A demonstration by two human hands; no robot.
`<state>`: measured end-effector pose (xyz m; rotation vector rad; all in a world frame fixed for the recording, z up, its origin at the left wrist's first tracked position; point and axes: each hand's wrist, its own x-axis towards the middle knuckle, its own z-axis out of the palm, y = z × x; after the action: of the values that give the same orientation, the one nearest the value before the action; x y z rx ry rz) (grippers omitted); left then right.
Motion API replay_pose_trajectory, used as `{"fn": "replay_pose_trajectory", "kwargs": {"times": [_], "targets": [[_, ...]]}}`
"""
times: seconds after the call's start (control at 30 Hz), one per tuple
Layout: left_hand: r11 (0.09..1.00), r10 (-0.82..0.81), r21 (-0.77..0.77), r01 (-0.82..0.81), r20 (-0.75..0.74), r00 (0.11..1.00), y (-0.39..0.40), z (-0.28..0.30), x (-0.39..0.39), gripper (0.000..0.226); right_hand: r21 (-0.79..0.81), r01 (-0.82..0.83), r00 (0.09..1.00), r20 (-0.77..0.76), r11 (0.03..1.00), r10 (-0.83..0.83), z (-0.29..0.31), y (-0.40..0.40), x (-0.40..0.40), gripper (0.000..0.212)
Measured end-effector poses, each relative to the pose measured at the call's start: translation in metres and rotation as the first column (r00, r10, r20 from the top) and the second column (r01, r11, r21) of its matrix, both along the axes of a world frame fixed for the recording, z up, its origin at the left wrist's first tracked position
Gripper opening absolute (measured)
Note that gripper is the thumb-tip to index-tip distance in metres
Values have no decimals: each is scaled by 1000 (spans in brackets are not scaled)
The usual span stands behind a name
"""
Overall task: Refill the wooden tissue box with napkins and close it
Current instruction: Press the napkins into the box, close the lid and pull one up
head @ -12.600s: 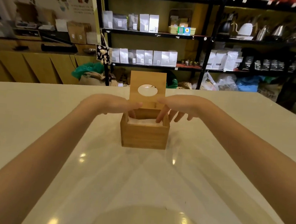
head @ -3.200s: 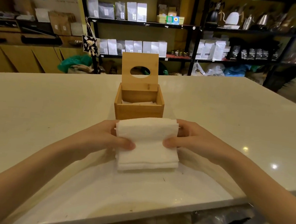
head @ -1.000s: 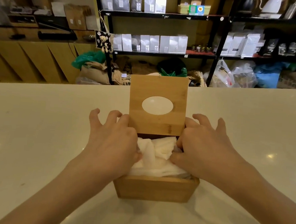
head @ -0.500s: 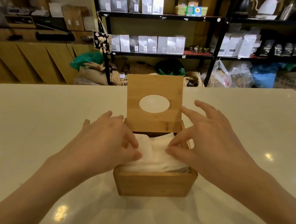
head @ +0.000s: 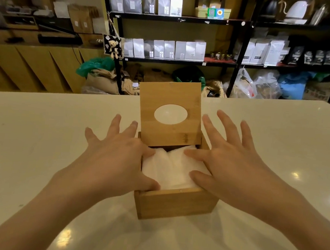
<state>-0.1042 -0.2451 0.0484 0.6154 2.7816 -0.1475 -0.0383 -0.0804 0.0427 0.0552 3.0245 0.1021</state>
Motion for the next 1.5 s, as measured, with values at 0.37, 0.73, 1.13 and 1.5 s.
{"fn": "replay_pose_trajectory", "kwargs": {"times": [0.37, 0.73, 1.13, 1.5], "targets": [[998, -23, -52, 25, 51, 998, 7, 1, -10, 70, -63, 116, 957, 276, 991, -94, 12, 5, -23, 53], [997, 6, -74, -1, 57, 998, 14, 3, -14, 63, -219, 118, 966, 252, 969, -61, 18, 7, -29, 39], [997, 5, -83, -4, 15, 1000, 17, -5, -12, 63, -107, 80, 966, 255, 991, -50, 17, -1, -26, 42], [981, 32, 196, -5, -135, 990, 9, -12, -8, 61, -353, 122, 988, -49, 928, -149, -5, -6, -17, 41]]}}
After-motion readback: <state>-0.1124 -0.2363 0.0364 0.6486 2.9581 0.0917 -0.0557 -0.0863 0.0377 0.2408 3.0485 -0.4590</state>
